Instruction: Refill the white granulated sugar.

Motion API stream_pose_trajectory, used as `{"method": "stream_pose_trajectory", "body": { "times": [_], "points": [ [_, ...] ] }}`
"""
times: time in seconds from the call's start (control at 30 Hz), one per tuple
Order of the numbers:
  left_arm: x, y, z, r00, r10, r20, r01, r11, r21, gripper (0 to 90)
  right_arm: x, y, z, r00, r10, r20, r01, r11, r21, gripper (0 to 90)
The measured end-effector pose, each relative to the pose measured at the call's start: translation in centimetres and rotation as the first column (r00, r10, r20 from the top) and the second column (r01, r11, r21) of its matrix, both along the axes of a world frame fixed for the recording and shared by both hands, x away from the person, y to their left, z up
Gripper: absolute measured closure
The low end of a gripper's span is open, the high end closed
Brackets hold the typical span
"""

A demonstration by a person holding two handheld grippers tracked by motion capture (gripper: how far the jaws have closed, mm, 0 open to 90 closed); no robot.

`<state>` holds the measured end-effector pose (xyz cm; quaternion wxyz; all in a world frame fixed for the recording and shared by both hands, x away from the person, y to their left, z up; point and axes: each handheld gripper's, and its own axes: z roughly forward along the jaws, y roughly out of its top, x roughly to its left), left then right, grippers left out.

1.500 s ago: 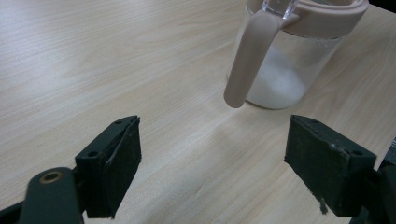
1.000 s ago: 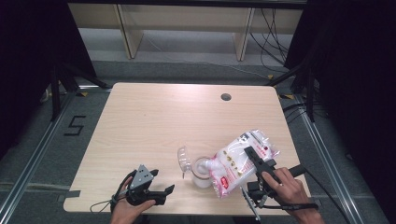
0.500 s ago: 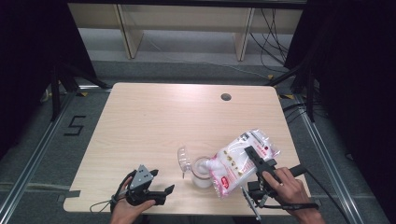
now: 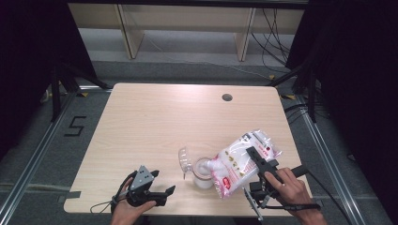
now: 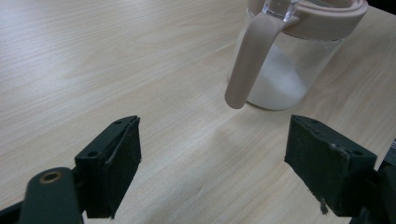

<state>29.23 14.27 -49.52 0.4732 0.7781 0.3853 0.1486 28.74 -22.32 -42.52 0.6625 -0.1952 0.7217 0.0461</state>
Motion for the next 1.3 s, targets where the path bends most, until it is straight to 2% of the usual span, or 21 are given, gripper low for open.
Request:
{"method": "stream_pose_trajectory", "body": {
  "times": [0.1,0.13,0.2,0.3,0.33,0.37,0.4,0.43,0.5,0.53,0.6,0.7,0.73,0.8,0.9,1.07,1.1,1.13,1.23,1.27,1.3],
  "points": [
    [0.0,0.0,0.0,1.0,-0.001,0.001,0.001,1.0,0.008,17.8,0.0,0.0,0.3,1.0,0.005,0.001,-0.005,1.0,-0.019,72.8],
    [0.0,0.0,0.0,1.0,0.001,0.001,-0.001,1.0,0.004,17.8,-0.2,-0.1,0.0,0.9991,-0.032,-0.026,0.033,0.999,0.015,72.9],
    [0.0,0.0,0.0,1.0,-0.003,0.001,0.003,1.0,0.0,17.8,0.1,-0.2,0.1,0.9996,-0.007,-0.026,0.007,1.0,0.015,73.0],
    [0.0,0.0,0.0,0.9999,-0.008,0.007,0.008,0.9999,0.008,17.8,0.1,-0.3,0.1,0.9992,-0.016,-0.035,0.017,1.0,0.016,73.2],
    [0.1,0.1,0.1,0.9997,-0.019,0.016,0.018,0.9997,0.016,17.8,0.3,-0.3,0.3,0.9997,0.019,-0.018,-0.019,1.0,0.012,73.2],
    [0.1,0.1,0.0,0.9999,-0.013,0.009,0.013,0.9999,0.01,17.8,0.2,-0.3,0.3,0.9993,-0.003,-0.036,0.003,1.0,0.016,73.2],
    [0.1,0.1,0.0,0.9998,-0.015,0.011,0.015,0.9998,0.012,17.8,0.2,-0.5,0.1,0.9983,-0.013,-0.056,0.016,0.998,0.053,73.2],
    [0.1,0.1,0.0,0.9998,-0.016,0.011,0.016,0.9998,0.013,17.9,0.2,-0.5,0.3,0.9989,-0.002,-0.047,0.004,0.999,0.038,73.2],
    [0.1,0.1,0.0,0.9998,-0.015,0.011,0.015,0.9998,0.012,17.9,0.3,-0.5,0.4,0.9988,0.014,-0.047,-0.012,0.999,0.05,73.3],
    [0.1,0.1,0.0,0.9998,-0.015,0.011,0.015,0.9998,0.011,17.9,0.3,-0.7,0.3,0.9969,0.004,-0.079,0.002,0.997,0.081,73.3],
    [0.1,0.1,0.0,0.9999,-0.013,0.01,0.013,0.9999,0.01,17.9,0.4,-0.7,0.4,0.9973,0.022,-0.07,-0.017,0.997,0.079,73.4],
    [0.0,0.1,0.0,0.9999,-0.012,0.009,0.012,0.9999,0.009,18.0,0.5,-0.9,0.3,0.9942,0.017,-0.106,-0.006,0.994,0.11,73.6],
    [0.0,0.0,0.0,1.0,-0.004,0.003,0.004,1.0,0.006,18.1,0.6,-1.1,0.1,0.9908,0.018,-0.134,0.001,0.99,0.14,73.9],
    [0.1,0.1,0.1,0.9997,-0.02,0.015,0.02,0.9997,0.016,18.0,0.7,-1.1,0.2,0.992,0.033,-0.122,-0.017,0.992,0.127,74.0],
    [0.1,0.1,0.0,0.9998,-0.016,0.012,0.015,0.9998,0.012,18.1,0.8,-1.4,0.1,0.9851,0.042,-0.167,-0.01,0.983,0.185,74.3],
    [0.1,0.1,0.0,0.9998,-0.017,0.011,0.016,0.9998,0.013,18.2,0.9,-1.5,0.5,0.9805,0.077,-0.181,-0.039,0.977,0.208,74.5],
    [0.1,0.1,0.1,0.9997,-0.021,0.016,0.02,0.9996,0.018,18.2,0.8,-1.7,0.2,0.9767,0.068,-0.204,-0.012,0.965,0.262,74.5],
    [0.0,0.0,0.0,1.0,0.0,0.0,0.0,1.0,0.006,18.2,0.9,-1.8,0.3,0.971,0.085,-0.223,-0.019,0.959,0.283,74.6],
    [0.0,0.1,0.1,1.0,-0.003,0.0,0.003,0.9999,0.011,18.2,1.2,-1.9,0.3,0.9665,0.11,-0.232,-0.042,0.958,0.283,74.6],
    [0.0,0.1,0.1,1.0,-0.003,0.001,0.003,0.9999,0.012,18.2,1.1,-2.0,-0.2,0.959,0.106,-0.263,-0.011,0.94,0.34,74.6],
    [-0.1,0.1,0.1,1.0,-0.003,0.001,0.003,0.9999,0.013,18.2,1.3,-2.0,0.3,0.9635,0.126,-0.236,-0.054,0.956,0.289,74.6]
  ]
}}
